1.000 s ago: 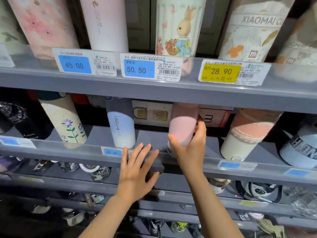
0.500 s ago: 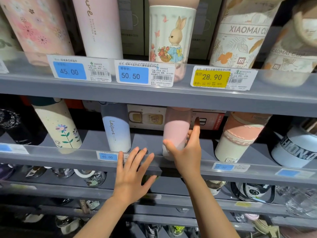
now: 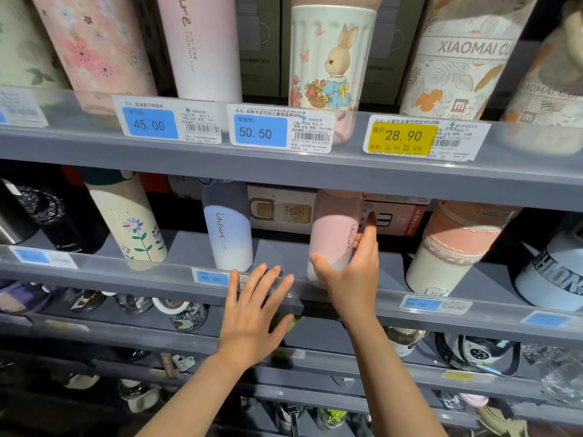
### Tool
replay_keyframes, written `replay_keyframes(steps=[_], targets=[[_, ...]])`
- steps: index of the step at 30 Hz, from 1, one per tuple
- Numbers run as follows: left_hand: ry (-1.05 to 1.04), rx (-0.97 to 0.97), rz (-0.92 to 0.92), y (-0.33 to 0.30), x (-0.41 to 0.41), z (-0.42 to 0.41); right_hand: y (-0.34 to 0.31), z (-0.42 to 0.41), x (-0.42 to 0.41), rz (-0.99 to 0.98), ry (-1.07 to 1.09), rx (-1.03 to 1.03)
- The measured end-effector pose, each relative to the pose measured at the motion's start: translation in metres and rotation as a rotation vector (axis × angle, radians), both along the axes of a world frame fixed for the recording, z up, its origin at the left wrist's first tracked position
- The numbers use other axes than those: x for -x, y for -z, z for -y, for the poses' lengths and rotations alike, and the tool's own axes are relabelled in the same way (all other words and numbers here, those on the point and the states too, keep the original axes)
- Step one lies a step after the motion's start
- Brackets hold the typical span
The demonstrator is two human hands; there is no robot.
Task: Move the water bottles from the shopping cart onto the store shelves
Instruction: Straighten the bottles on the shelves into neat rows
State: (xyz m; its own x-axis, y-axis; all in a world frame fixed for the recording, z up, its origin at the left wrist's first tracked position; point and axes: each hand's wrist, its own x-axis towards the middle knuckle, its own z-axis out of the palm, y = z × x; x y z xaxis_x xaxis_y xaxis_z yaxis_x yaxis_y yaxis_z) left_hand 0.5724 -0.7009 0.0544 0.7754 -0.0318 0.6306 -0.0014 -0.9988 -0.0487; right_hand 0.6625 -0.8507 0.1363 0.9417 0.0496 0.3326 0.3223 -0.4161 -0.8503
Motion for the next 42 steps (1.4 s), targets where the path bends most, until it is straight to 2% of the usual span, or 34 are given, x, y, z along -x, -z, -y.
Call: replay_keyframes(steps=[4,11,27,37,42], targets=[[0.008,0.013,-0.021,-0.002,0.003,0.001,-0.001,-0.010,0.004,0.050,0.099,0.059],[0.003,0.059,-0.051,-0.003,0.003,0.002,0.003,0.000,0.004,0.016,-0.016,0.036],[0.020,0.083,-0.056,-0.005,0.003,0.002,0.004,-0.030,0.007,0.197,0.116,0.084],[0.014,0.079,-0.027,-0.004,0.002,0.003,0.005,-0.026,0.008,0.236,0.082,0.116],[0.041,0.128,0.035,0.000,0.009,0.012,-0.002,0.002,0.023,0.224,-0.033,0.065]])
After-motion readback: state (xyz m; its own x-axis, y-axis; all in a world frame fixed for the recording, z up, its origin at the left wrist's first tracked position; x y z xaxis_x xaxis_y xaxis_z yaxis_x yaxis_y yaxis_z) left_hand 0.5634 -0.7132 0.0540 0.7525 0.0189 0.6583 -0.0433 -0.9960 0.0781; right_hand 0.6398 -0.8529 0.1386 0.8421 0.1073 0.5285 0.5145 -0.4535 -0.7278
